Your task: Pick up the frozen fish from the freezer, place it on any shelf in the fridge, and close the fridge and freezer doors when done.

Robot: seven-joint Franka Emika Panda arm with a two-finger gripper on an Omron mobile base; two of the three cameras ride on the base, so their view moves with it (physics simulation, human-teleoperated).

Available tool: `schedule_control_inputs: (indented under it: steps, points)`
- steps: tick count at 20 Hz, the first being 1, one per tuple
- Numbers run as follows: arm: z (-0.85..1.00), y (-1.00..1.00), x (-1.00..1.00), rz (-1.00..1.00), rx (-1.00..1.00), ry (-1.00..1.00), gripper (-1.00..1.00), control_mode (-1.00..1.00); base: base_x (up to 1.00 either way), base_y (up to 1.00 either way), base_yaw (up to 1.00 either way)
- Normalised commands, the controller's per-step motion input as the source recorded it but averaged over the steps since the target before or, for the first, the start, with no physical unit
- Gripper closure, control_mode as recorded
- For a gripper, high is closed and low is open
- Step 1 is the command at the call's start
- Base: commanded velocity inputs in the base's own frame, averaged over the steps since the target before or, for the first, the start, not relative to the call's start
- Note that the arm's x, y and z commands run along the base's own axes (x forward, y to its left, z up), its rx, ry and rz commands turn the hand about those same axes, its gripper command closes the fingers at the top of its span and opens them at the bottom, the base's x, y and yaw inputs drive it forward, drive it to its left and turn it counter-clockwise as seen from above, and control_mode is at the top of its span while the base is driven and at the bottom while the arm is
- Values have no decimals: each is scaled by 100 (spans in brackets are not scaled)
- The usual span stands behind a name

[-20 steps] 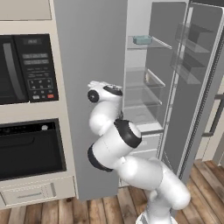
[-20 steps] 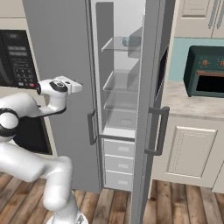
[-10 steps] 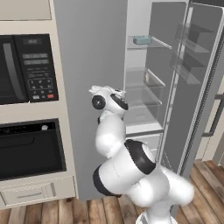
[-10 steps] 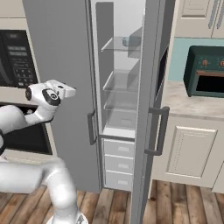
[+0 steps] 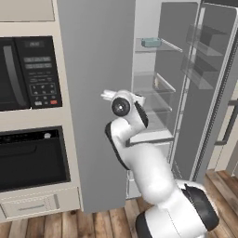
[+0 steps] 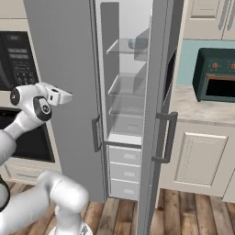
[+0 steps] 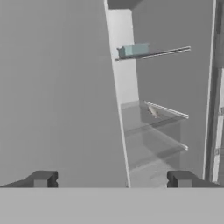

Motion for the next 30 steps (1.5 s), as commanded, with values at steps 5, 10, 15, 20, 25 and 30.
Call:
schedule_control_inputs:
  steps: [5, 10, 15, 20, 25, 30]
  points:
    - [58, -2, -100, 0, 11, 13, -100, -100, 0, 0, 0]
    - [33, -7, -100, 0, 6, 19, -100, -100, 0, 0, 0]
    - [13, -30, -100, 2, 9, 16, -100, -100, 0, 0, 0]
    - [2, -60, -100, 5, 16, 5, -100, -100, 0, 0, 0]
    - [0, -74, -100, -3, 9, -2, -100, -100, 0, 0, 0]
    - [3, -61, -93, -15, 0, -11, -100, -100, 0, 0, 0]
